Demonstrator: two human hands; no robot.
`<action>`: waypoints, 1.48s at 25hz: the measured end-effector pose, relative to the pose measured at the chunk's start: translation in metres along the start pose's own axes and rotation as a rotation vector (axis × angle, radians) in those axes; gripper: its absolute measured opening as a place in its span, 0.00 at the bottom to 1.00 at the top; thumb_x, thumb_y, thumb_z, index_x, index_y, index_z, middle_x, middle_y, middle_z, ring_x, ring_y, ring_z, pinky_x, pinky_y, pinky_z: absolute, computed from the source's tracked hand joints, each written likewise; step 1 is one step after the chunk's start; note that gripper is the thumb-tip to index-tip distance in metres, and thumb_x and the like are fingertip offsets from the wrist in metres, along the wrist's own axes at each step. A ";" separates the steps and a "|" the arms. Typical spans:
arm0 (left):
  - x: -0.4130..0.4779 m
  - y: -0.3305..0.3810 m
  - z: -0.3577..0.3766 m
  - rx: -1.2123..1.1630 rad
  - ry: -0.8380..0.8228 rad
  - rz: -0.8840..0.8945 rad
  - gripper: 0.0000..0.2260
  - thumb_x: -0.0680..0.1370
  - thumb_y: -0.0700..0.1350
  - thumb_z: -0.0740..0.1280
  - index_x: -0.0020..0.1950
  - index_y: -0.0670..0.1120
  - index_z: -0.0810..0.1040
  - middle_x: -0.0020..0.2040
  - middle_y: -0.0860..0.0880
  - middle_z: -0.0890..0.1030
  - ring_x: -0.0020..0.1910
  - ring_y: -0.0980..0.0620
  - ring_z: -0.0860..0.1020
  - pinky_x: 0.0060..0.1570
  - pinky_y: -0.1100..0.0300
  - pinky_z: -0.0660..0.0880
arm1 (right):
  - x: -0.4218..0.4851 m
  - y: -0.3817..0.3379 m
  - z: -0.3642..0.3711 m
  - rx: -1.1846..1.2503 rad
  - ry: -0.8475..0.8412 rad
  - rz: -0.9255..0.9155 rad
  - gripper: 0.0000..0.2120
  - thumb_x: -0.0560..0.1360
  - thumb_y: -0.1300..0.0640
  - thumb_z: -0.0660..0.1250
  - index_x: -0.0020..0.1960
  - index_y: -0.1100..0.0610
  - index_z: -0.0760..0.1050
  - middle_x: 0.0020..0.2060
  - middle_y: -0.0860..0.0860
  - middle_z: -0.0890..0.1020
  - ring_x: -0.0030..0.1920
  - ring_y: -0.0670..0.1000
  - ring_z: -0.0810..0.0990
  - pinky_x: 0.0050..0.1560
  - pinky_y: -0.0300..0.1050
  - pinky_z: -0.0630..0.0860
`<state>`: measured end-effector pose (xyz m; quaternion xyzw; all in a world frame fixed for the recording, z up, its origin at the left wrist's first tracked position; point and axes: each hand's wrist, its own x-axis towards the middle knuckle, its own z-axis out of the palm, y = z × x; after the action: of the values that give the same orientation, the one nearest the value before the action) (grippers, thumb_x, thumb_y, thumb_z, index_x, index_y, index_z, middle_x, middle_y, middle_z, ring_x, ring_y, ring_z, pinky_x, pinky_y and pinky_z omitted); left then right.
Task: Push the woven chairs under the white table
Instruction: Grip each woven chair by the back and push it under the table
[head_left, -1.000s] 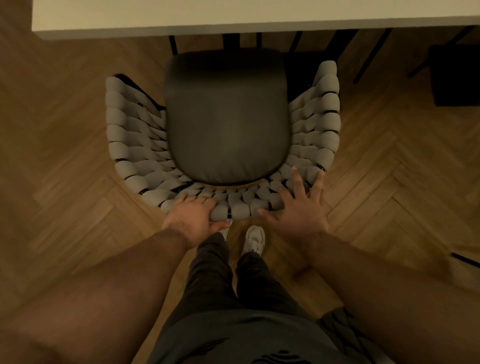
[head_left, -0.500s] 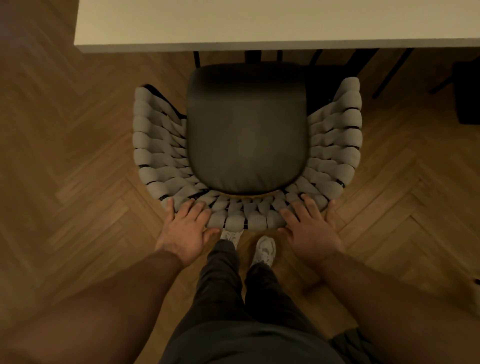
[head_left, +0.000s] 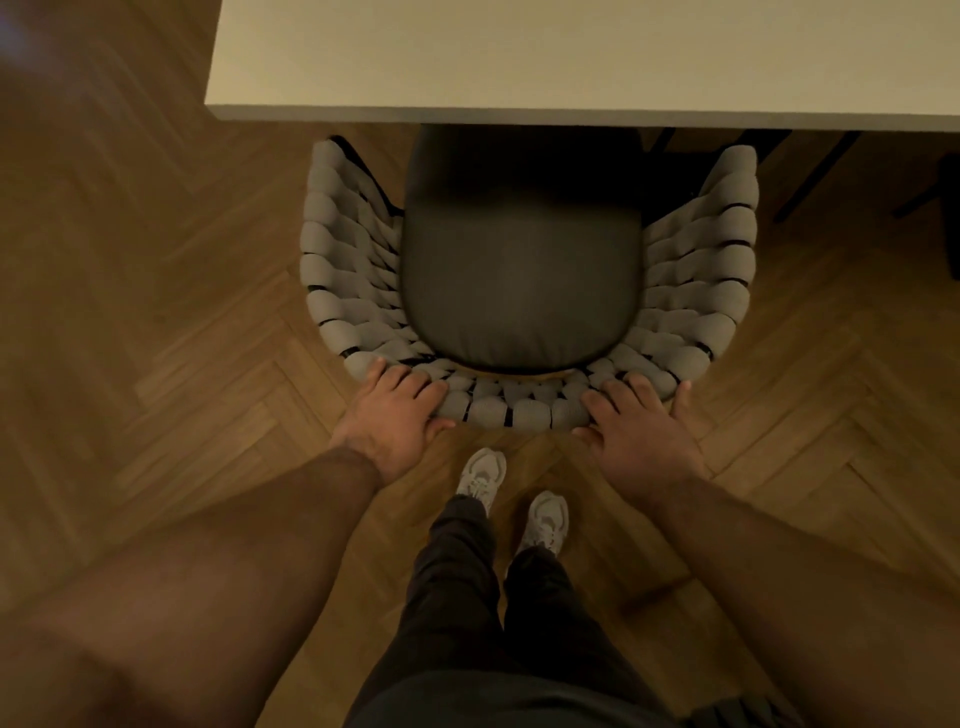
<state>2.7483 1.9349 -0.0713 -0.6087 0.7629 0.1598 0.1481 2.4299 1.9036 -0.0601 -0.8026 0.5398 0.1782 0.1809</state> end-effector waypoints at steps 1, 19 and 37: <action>0.003 -0.002 -0.002 0.008 -0.008 0.012 0.26 0.82 0.63 0.52 0.74 0.51 0.72 0.67 0.48 0.78 0.69 0.42 0.72 0.78 0.40 0.56 | 0.003 0.001 -0.003 0.001 -0.010 0.004 0.25 0.85 0.39 0.48 0.79 0.46 0.62 0.76 0.49 0.67 0.79 0.56 0.57 0.76 0.78 0.48; 0.036 -0.011 -0.028 -0.054 -0.096 -0.065 0.25 0.84 0.62 0.54 0.80 0.56 0.64 0.76 0.51 0.70 0.79 0.45 0.61 0.79 0.36 0.45 | 0.036 -0.002 -0.023 0.011 -0.073 0.079 0.26 0.84 0.38 0.49 0.79 0.45 0.62 0.76 0.47 0.66 0.80 0.53 0.55 0.77 0.75 0.49; 0.072 0.043 -0.081 -0.082 -0.288 0.083 0.12 0.78 0.52 0.68 0.61 0.53 0.80 0.56 0.47 0.84 0.54 0.45 0.81 0.52 0.53 0.78 | -0.071 0.001 -0.022 0.746 -0.016 0.587 0.24 0.83 0.51 0.61 0.79 0.50 0.67 0.73 0.52 0.74 0.71 0.55 0.73 0.69 0.48 0.71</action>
<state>2.6882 1.8465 -0.0253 -0.5529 0.7512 0.2824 0.2242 2.4057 1.9496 -0.0063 -0.4950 0.7696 0.0220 0.4027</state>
